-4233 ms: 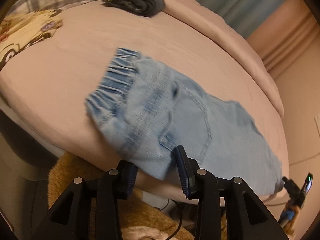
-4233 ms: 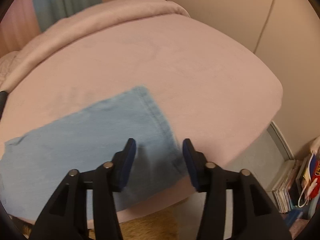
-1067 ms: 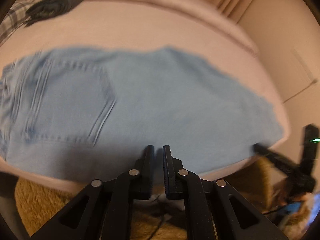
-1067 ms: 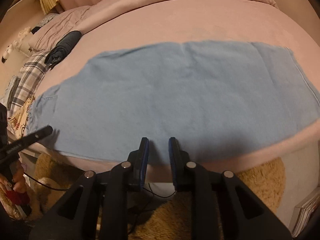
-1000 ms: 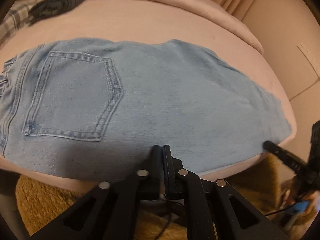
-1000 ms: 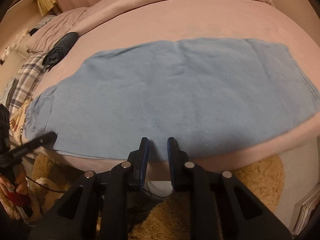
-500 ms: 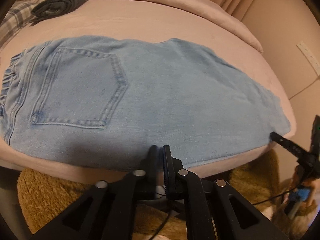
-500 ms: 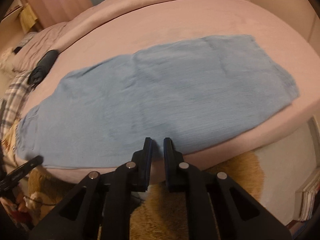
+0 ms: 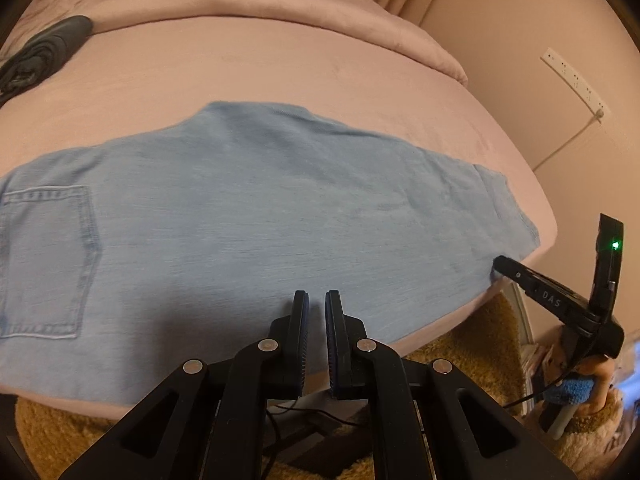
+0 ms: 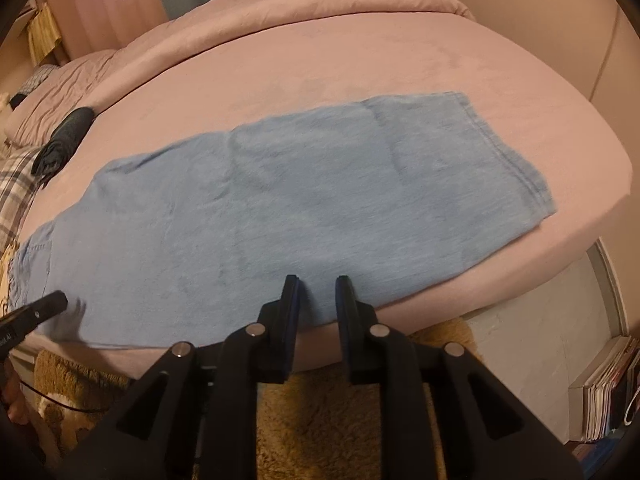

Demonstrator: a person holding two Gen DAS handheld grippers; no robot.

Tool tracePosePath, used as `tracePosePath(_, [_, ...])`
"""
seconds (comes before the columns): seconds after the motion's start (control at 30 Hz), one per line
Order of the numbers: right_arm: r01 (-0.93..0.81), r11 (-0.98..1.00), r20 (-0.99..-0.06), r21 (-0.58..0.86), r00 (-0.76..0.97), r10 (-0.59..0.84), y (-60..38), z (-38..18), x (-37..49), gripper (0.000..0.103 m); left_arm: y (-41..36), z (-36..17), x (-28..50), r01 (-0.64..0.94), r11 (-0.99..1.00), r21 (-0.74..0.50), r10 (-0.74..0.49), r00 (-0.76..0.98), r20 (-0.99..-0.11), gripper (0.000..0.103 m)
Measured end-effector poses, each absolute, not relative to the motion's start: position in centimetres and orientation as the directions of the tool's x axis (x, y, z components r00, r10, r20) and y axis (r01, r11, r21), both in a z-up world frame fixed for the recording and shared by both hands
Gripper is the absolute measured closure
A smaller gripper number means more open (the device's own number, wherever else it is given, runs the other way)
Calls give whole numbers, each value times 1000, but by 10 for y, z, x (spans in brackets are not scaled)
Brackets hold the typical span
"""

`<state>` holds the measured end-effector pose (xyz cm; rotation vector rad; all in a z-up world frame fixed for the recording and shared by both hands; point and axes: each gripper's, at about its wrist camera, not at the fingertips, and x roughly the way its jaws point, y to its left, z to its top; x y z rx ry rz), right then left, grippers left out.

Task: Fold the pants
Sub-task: 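Pull the jeans flat with both tools and release, then grasp the leg hems with the right tool and lift them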

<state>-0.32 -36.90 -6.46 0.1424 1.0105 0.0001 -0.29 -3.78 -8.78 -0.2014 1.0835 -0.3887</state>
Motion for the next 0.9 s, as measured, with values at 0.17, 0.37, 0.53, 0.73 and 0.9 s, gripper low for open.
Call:
tracePosePath(0.17, [89, 988, -847, 124, 529, 58, -383, -68, -1, 84, -44, -105, 5, 183, 926, -329, -375, 373, -848, 96])
tracePosePath(0.37, [131, 973, -843, 191, 529, 94, -401, -75, -1, 87, -39, -112, 3, 152, 929, -339, -371, 376, -849, 96])
tracePosePath(0.53, [159, 953, -833, 258, 536, 136, -419, -73, -3, 93, -40, -113, 0, 153, 928, -339, -372, 385, -845, 96])
tracePosePath(0.73, [315, 940, -827, 129, 557, -73, -448, -64, -10, 81, -42, -113, 0, 160, 932, -327, -364, 390, -846, 96])
tracePosePath(0.9, [384, 887, -828, 258, 560, -2, -489, -73, -15, 69, -48, -109, -1, 176, 937, -303, -349, 392, -851, 96])
